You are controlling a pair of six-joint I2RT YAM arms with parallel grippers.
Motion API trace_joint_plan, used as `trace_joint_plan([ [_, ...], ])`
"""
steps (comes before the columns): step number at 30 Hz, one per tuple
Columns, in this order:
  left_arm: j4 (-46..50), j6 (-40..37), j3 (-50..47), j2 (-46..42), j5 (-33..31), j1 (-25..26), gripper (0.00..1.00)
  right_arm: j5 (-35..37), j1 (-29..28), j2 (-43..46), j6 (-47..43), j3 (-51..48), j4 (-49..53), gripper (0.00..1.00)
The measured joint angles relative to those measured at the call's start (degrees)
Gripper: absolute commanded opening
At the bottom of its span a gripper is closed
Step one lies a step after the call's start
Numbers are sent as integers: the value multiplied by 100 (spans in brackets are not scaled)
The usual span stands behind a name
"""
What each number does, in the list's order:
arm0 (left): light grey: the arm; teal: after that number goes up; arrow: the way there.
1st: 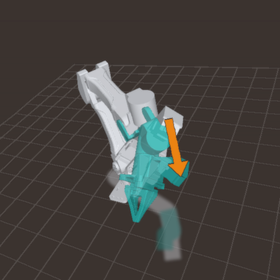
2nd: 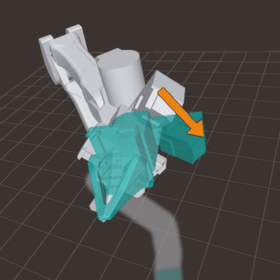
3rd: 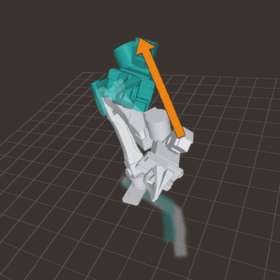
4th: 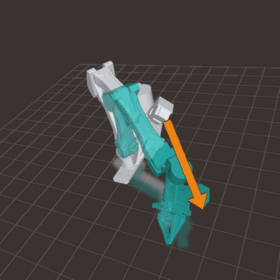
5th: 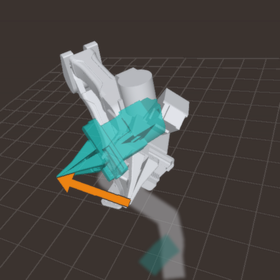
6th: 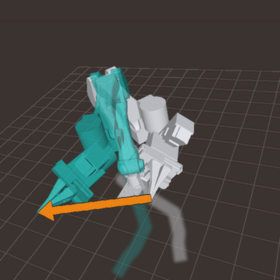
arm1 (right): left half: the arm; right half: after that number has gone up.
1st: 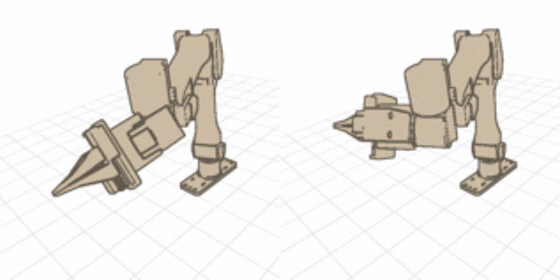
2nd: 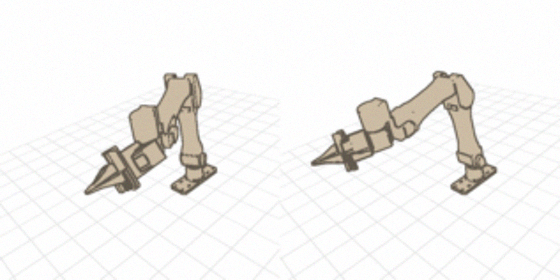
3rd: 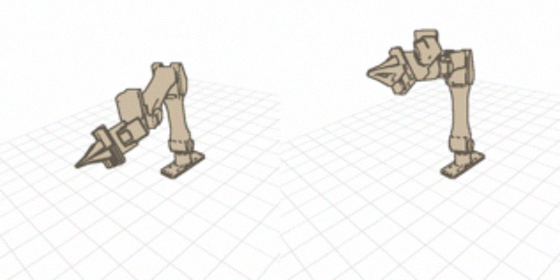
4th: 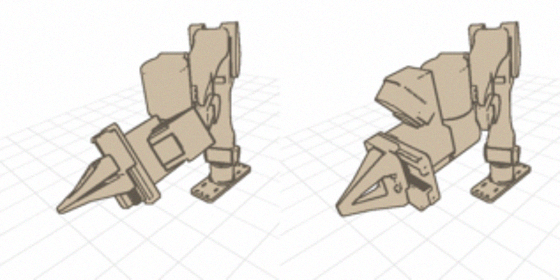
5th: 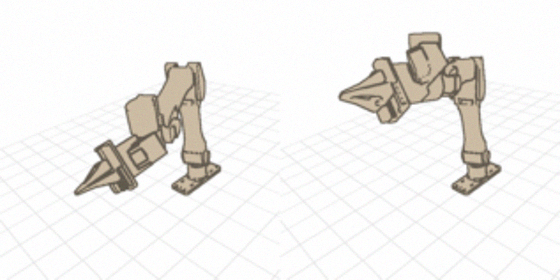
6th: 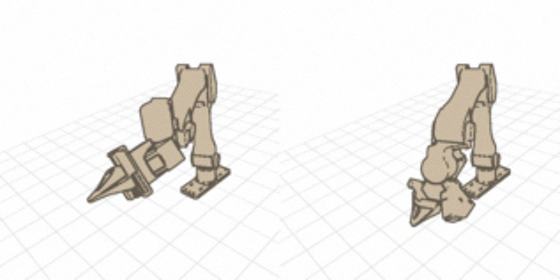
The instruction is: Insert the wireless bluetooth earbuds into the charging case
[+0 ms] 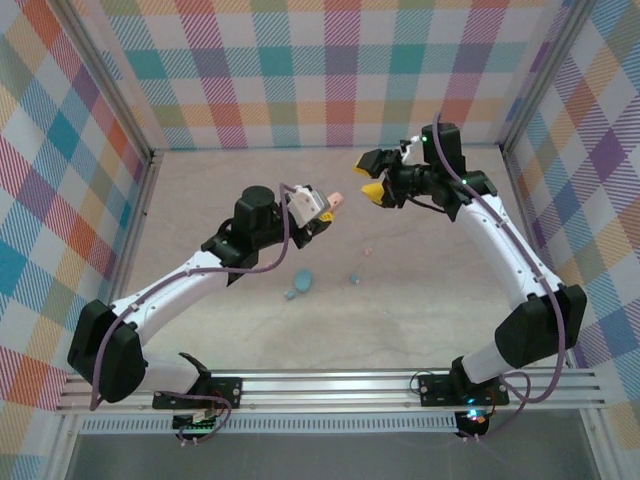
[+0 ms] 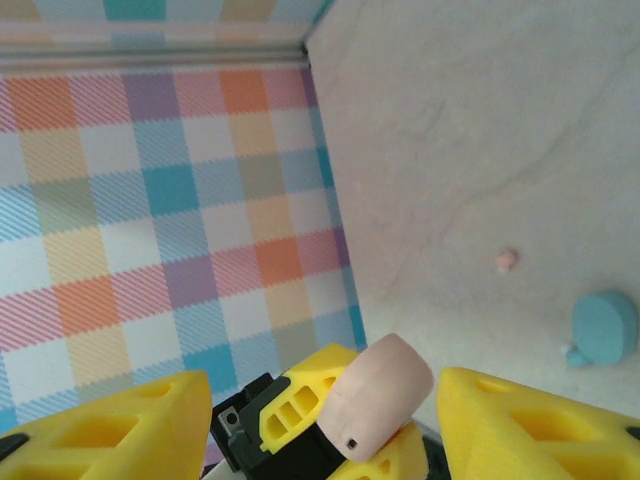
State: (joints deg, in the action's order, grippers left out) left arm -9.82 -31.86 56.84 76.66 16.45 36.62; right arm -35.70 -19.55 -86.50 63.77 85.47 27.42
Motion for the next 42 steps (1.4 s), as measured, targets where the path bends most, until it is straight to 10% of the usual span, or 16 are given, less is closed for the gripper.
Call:
trace_joint_plan([
  [21, -236, -2634, 0, 146, -1493, 649, 24, -686, -485, -520, 295, 15, 376, 51],
  [42, -549, -2761, -280, 94, -1917, 649, 33, -944, -494, -820, 490, 35, 103, 0],
])
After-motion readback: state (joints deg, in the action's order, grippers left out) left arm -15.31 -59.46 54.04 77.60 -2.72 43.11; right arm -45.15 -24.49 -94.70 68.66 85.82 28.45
